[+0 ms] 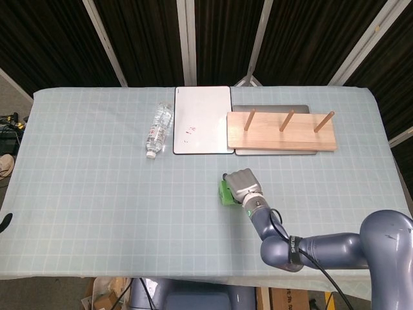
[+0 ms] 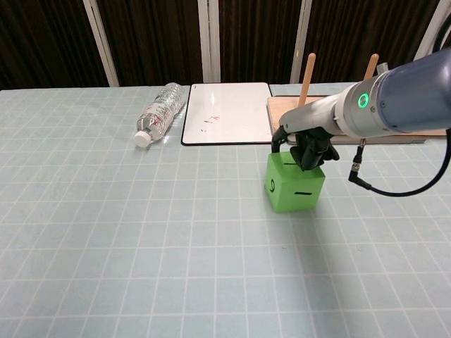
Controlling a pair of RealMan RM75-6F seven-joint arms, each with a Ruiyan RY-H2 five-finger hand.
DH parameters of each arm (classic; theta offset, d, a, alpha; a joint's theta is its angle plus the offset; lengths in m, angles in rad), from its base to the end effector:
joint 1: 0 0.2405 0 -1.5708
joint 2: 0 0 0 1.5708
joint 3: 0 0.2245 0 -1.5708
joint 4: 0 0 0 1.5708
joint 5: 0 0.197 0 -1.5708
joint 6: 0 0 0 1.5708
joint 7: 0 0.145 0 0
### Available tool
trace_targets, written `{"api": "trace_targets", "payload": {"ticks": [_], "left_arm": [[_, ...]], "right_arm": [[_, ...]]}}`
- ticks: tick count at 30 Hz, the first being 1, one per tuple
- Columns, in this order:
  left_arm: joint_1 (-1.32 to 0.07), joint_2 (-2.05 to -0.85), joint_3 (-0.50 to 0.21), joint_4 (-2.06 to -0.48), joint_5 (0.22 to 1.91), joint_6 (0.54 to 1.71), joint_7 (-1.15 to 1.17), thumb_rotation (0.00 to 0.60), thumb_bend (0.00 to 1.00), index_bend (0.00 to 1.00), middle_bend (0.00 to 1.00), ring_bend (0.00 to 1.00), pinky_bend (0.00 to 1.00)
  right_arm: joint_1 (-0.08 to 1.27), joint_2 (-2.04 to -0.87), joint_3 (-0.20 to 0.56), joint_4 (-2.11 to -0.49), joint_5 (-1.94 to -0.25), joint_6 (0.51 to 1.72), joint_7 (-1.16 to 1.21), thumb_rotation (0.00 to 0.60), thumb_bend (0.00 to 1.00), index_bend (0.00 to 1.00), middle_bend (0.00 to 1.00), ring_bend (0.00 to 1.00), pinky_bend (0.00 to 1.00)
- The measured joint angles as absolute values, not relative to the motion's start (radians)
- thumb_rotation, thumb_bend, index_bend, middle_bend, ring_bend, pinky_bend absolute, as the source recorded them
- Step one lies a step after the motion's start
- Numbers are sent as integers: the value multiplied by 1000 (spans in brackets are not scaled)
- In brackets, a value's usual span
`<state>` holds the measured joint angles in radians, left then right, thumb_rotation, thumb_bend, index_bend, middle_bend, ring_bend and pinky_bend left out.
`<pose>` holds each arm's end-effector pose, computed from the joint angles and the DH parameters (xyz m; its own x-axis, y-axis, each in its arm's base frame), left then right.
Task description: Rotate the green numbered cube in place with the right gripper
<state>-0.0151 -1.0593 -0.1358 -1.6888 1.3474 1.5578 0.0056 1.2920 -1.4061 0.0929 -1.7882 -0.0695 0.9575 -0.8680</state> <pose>-0.2889 0.1717 0.1973 0.3803 -0.1264 0.9162 0.9156 0.1908 -0.3538 -0.0547 -0.3218 -0.0070 0.6216 -0.5252 0.5812 -0.7775 -0.3234 0.5393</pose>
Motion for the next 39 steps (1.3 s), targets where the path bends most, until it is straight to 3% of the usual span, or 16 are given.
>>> {"api": "trace_targets", "payload": {"ticks": [39], "left_arm": [[-8, -1062, -135, -1695, 1351, 1575, 19, 600, 307, 108, 0, 0, 0]], "right_arm": [[1370, -1330, 37, -2056, -34, 1050, -973, 600, 861, 246, 829, 745, 617]]}}
